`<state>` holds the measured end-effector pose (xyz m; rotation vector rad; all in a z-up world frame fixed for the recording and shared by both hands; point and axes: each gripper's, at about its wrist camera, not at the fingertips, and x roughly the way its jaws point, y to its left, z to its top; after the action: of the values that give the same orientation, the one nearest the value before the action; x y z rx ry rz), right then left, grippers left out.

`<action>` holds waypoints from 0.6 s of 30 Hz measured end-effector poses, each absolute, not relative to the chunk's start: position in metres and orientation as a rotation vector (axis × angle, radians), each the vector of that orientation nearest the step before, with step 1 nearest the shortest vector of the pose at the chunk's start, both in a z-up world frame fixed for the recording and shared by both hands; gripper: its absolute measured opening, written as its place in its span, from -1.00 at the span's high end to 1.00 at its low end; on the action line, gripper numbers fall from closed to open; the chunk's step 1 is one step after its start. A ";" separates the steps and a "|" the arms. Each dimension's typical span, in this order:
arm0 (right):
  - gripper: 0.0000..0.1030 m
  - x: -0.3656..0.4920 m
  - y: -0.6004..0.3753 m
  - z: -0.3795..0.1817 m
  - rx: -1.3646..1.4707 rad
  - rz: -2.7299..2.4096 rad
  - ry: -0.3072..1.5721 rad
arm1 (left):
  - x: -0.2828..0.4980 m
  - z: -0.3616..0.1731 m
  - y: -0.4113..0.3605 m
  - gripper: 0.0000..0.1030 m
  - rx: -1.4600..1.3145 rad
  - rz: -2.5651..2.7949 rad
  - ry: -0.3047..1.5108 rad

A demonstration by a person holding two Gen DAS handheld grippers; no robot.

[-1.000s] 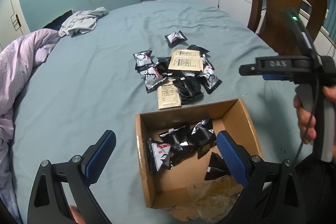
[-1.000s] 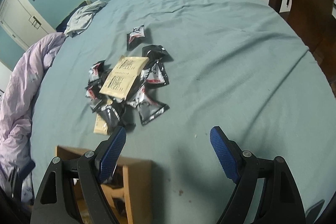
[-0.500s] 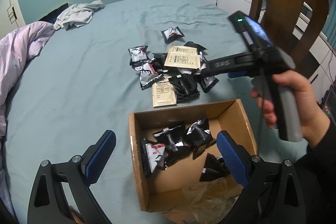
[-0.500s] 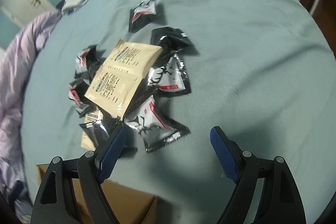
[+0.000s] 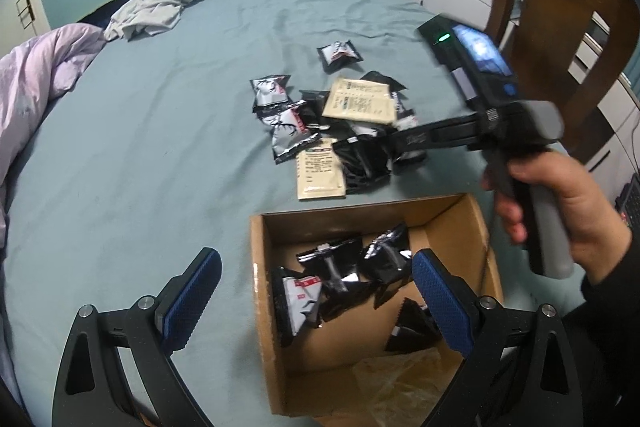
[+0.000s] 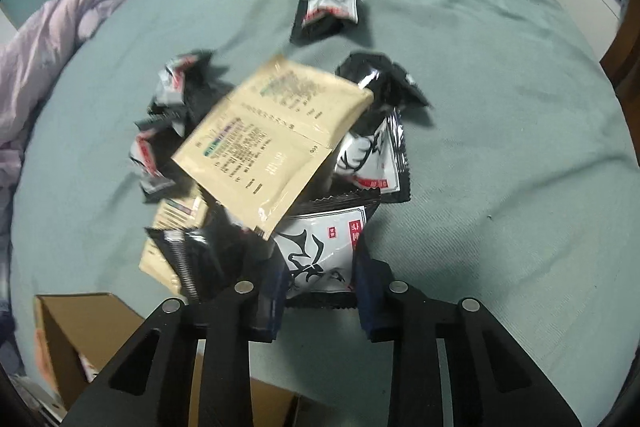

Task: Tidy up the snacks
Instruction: 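Move the open right tool back toward the snack pile, then grasp a white-black packet with the right tool while the left tool grasps another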

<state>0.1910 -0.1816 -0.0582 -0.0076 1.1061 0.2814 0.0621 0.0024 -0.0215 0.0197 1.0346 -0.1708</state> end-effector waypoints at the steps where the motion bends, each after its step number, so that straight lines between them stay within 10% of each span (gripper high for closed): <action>1: 0.50 0.188 -0.184 -0.052 0.002 0.288 1.086 | 0.063 -0.023 0.004 -0.89 0.024 -0.156 1.034; 18: 0.50 0.026 -0.294 0.025 0.324 0.267 0.791 | 0.155 -0.024 0.006 -0.86 -0.022 -0.061 1.164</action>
<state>0.0256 -0.2939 0.0245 0.3244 0.7905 0.2670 0.1551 0.0059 -0.0238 -0.0221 1.1636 -0.0615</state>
